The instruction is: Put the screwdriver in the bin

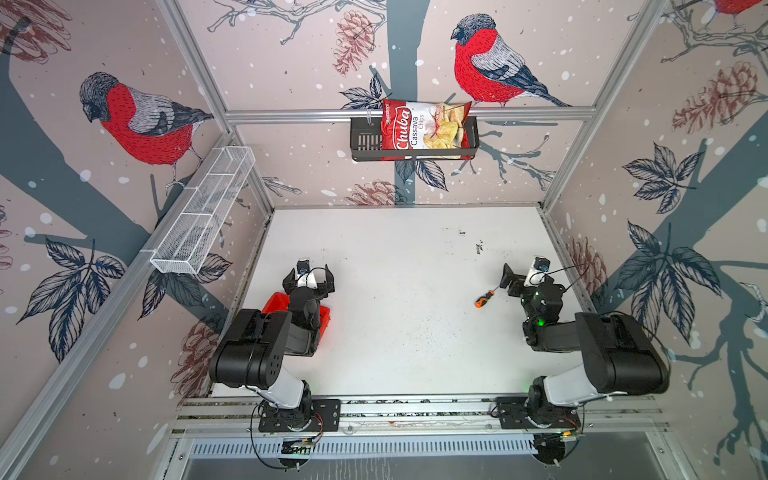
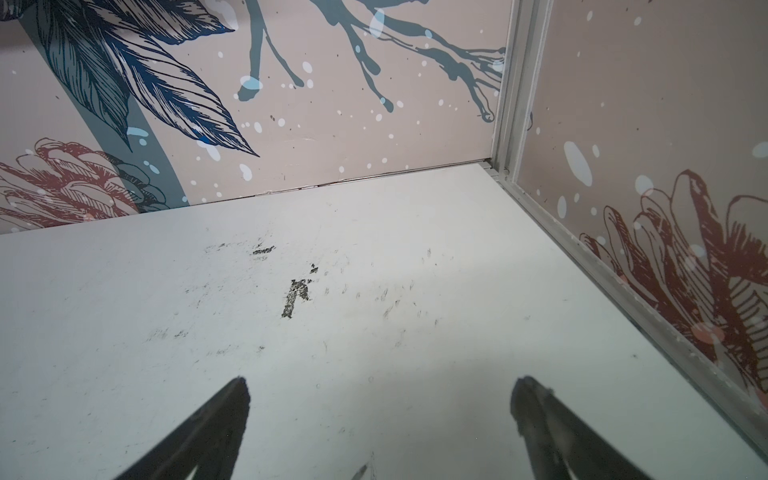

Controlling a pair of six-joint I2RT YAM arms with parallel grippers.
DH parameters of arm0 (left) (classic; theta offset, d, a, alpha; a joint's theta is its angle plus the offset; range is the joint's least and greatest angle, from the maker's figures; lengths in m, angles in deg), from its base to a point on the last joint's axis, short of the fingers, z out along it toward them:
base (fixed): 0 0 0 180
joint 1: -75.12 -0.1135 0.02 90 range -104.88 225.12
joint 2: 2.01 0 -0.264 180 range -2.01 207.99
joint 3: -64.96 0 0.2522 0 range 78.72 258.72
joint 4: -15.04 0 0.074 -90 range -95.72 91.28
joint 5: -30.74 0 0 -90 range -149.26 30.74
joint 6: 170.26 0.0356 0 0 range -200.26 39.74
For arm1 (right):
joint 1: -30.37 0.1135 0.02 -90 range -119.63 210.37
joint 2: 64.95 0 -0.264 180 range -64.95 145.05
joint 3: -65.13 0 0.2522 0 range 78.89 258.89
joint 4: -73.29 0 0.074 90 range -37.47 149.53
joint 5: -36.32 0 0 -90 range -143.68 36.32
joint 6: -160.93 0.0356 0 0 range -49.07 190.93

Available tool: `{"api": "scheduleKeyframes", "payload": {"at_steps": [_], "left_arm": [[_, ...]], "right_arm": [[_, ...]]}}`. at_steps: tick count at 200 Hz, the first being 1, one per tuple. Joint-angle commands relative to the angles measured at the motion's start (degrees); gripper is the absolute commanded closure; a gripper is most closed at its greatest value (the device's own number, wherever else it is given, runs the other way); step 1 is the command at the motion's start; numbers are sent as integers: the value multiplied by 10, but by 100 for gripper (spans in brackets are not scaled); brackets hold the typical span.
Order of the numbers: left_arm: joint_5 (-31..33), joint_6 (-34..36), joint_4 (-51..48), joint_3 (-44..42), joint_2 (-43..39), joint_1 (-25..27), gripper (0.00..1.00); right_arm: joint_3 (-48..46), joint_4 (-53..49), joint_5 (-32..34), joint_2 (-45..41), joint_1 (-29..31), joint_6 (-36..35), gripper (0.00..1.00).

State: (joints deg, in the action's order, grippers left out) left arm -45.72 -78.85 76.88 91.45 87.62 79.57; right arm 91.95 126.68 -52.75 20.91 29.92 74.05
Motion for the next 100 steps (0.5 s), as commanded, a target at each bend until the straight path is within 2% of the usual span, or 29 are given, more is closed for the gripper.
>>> {"api": "scheduleKeyframes", "payload": {"at_steps": [1,38,56,100], "left_arm": [[-3,-3,9,2,0,-1,1],[-2,-3,10,1,-1,-1,1],[17,0,15,-3,-7,4,1],[38,26,-71,10,-82,30,1]], "right_arm": [[1,16,4,-1,0,1,0],[0,18,10,-2,2,1,0],[13,-16,28,-14,10,-3,0],[37,-108,57,-75,25,-3,0]]}}
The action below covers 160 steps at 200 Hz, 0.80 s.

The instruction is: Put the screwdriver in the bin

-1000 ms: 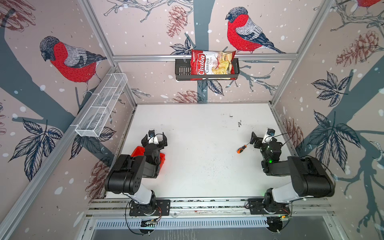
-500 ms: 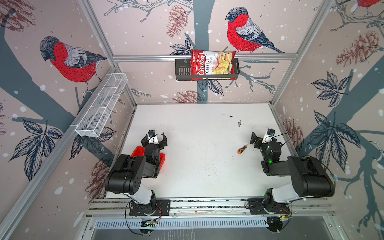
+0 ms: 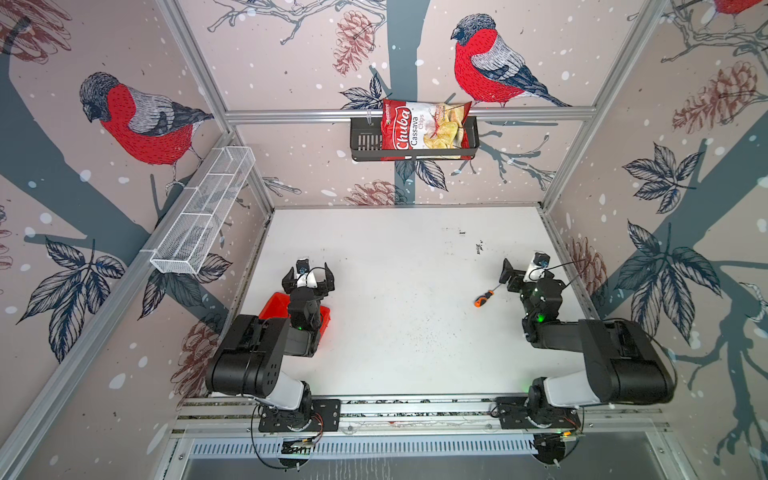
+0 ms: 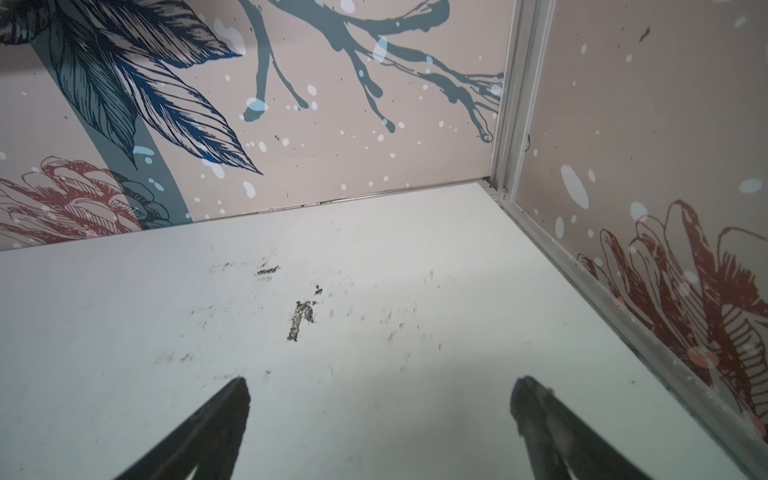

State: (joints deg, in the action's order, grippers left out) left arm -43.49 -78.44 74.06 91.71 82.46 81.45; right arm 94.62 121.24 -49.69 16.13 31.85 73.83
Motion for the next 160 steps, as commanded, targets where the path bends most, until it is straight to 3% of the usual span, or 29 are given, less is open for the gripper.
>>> {"api": "scheduleKeyframes", "payload": {"at_steps": [1,39,60,88,160], "left_arm": [[15,23,-45,7,-33,12,1],[-4,68,-128,20,-99,46,1],[-77,76,-197,37,-134,53,1],[-166,61,-268,68,-164,76,1],[-215,68,-332,118,-169,213,2]], "right_arm": [[11,-58,28,-29,7,0,0],[57,-225,96,-112,24,90,0],[73,-301,117,-151,31,150,0],[105,-416,92,-184,32,202,0],[124,-514,145,-208,133,302,0]]}}
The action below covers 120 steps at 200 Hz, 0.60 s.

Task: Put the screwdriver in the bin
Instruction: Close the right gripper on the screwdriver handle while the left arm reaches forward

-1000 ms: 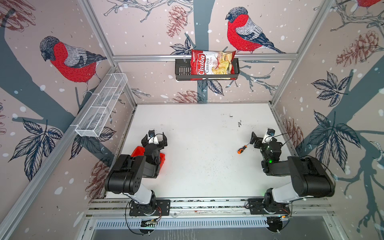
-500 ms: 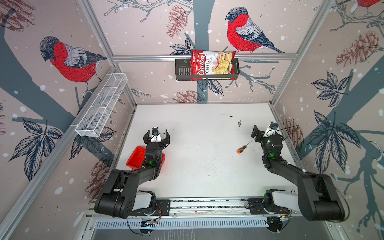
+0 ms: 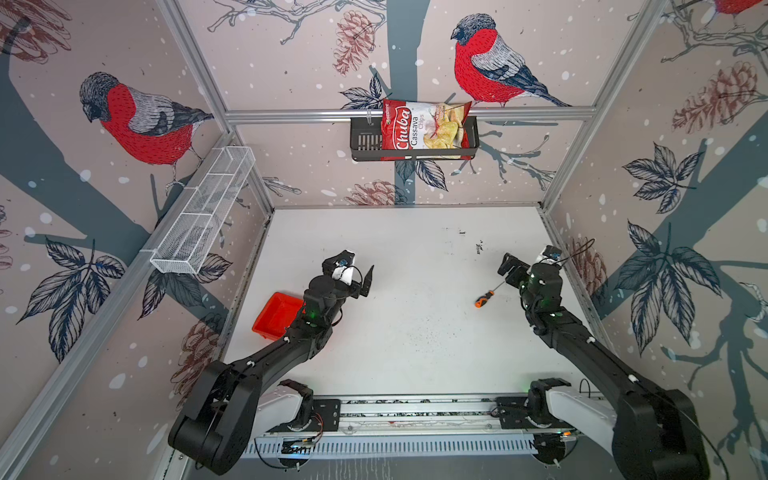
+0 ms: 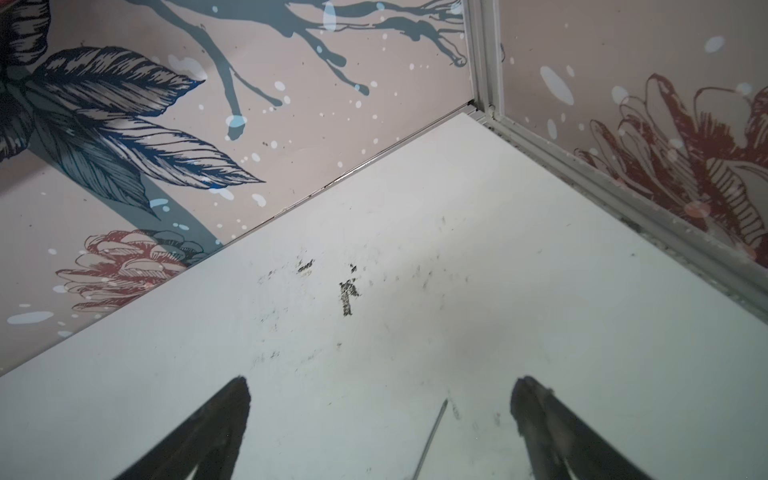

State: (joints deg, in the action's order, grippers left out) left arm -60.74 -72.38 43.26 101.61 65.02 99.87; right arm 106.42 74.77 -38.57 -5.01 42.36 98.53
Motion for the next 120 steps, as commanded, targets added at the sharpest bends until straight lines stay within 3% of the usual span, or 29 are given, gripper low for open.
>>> {"api": "scheduleKeyframes", "payload": {"at_steps": [1,72,120], "left_arm": [[-45,8,-25,20,6,30,2],[-153,29,-106,83,33,105,3],[-186,74,-165,106,49,136,2]], "right_arm": [[6,-50,35,4,29,56,0],[25,-123,77,102,108,174,0],[74,-176,64,192,114,211,2]]}}
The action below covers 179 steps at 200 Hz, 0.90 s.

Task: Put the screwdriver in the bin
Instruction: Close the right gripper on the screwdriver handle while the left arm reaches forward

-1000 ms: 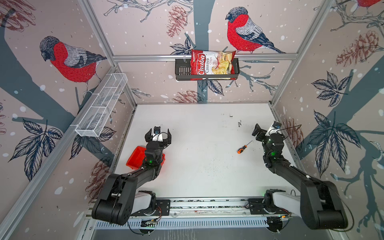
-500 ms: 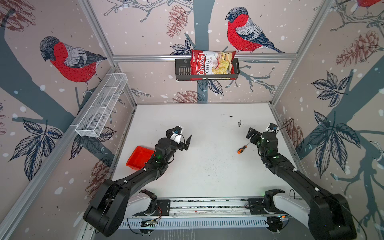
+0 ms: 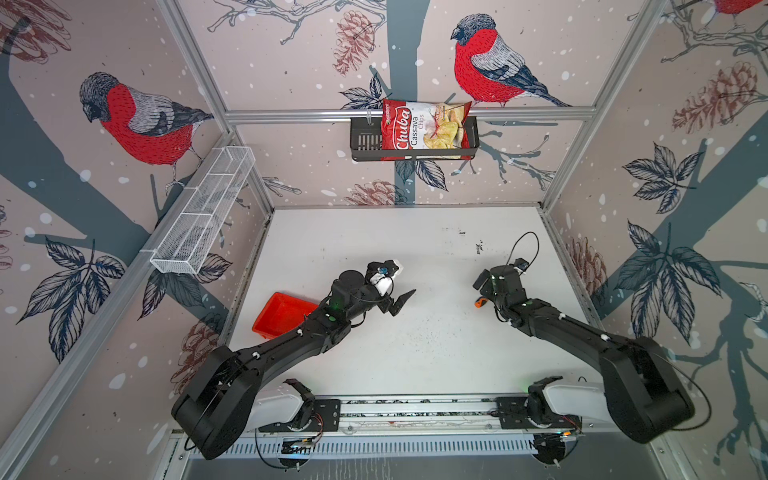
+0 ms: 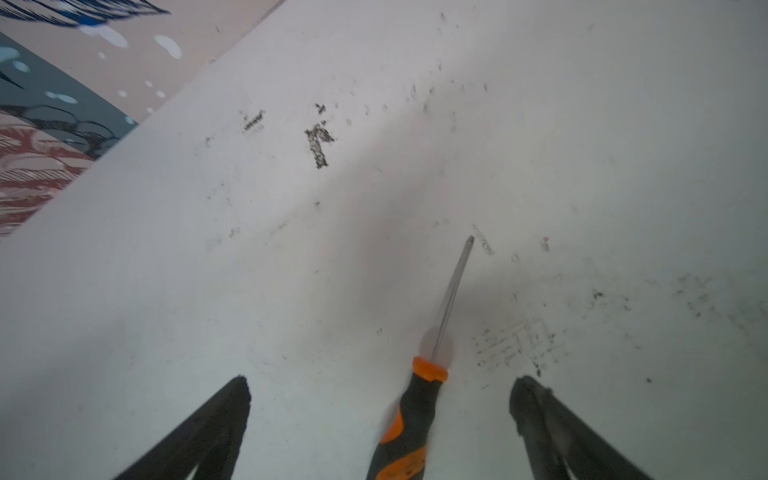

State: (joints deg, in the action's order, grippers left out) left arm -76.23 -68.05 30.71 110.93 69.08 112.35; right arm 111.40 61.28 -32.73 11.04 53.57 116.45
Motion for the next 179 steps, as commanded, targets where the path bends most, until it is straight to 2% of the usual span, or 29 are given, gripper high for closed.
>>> {"api": "scheduleKeyframes", "payload": {"at_steps": [1,52,140,179], "left_arm": [[-31,32,-40,13,9,12,2],[-22,24,-32,8,15,20,2],[11,27,-27,2,14,20,2],[13,20,-29,3,15,20,2]], "right_arm": [[25,-42,5,33,2,32,2],[50,-55,-39,80,11,40,13],[66,-96,-64,119,18,23,42],[79,-105,-69,136,18,21,51]]}}
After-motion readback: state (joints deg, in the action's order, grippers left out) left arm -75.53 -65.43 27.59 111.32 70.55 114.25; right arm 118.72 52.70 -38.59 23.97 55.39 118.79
